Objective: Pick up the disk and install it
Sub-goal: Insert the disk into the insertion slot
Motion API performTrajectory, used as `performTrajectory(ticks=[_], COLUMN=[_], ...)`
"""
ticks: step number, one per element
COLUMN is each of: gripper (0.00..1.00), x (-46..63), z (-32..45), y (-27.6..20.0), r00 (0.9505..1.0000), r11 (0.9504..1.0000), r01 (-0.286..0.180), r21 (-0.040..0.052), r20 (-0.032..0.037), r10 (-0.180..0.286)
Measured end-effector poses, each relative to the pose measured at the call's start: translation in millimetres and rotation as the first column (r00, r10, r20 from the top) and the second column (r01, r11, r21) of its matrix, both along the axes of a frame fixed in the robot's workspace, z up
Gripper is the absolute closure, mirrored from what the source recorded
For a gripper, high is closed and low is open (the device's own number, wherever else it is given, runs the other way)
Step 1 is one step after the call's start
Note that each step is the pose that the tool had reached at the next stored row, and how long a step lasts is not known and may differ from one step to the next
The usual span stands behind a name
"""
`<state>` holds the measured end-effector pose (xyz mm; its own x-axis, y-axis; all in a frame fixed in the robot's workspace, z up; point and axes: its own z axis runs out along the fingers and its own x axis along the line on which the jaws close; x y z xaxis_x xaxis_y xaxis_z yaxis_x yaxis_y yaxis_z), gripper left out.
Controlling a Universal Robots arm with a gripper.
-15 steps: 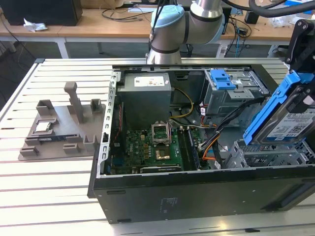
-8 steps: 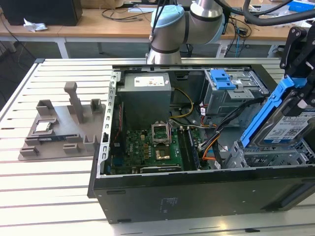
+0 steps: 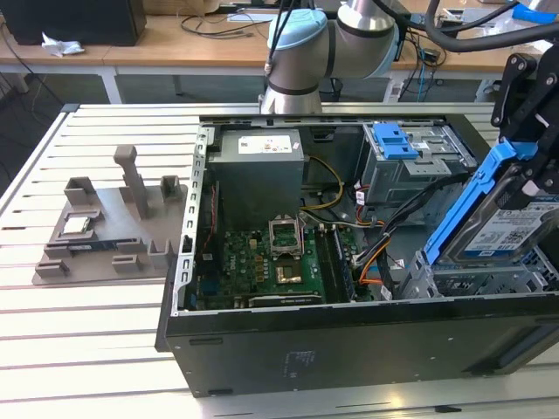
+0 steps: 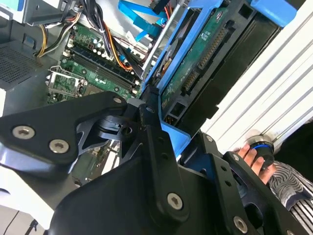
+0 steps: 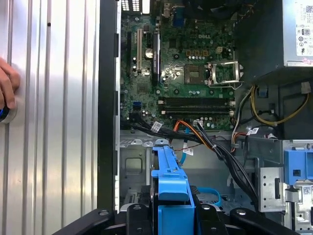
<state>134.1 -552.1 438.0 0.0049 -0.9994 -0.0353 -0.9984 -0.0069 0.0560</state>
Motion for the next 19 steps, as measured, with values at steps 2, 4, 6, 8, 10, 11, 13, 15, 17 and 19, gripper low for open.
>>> performTrajectory(ticks=[2, 4, 6, 8, 10, 11, 13, 15, 17, 19], gripper=[0.63, 0.63, 0.63, 0.63, 0.63, 0.63, 0.63, 0.63, 0.63, 0.63], x=[0.0, 0.0, 0.0, -0.1, 0.0, 0.0, 0.0, 0.0, 0.0, 0.0], z=[-3.0, -5.4, -7.9, -15.7, -19.8, -22.9, -27.6, -32.8, -34.9, -37.0], y=[0.3, 0.7, 0.9, 0.8, 0.8, 0.8, 0.8, 0.8, 0.9, 0.8], r00=[1.0, 1.0, 1.0, 1.0, 1.0, 1.0, 1.0, 1.0, 1.0, 1.0], r11=[1.0, 1.0, 1.0, 1.0, 1.0, 1.0, 1.0, 1.0, 1.0, 1.0], r01=[0.0, 0.0, 0.0, 0.0, 0.0, 0.0, 0.0, 0.0, 0.0, 0.0], r21=[-0.0001, 0.0, -0.0003, -0.0001, 0.0, -0.0001, -0.0001, -0.0001, -0.0002, -0.0001], r20=[0.0, -0.0001, -0.0001, -0.0016, -0.0026, -0.0035, -0.0045, -0.005, -0.0051, -0.005], r10=[0.0, 0.0, 0.0, 0.0, 0.0, 0.0, 0.0, 0.0, 0.0, 0.0])
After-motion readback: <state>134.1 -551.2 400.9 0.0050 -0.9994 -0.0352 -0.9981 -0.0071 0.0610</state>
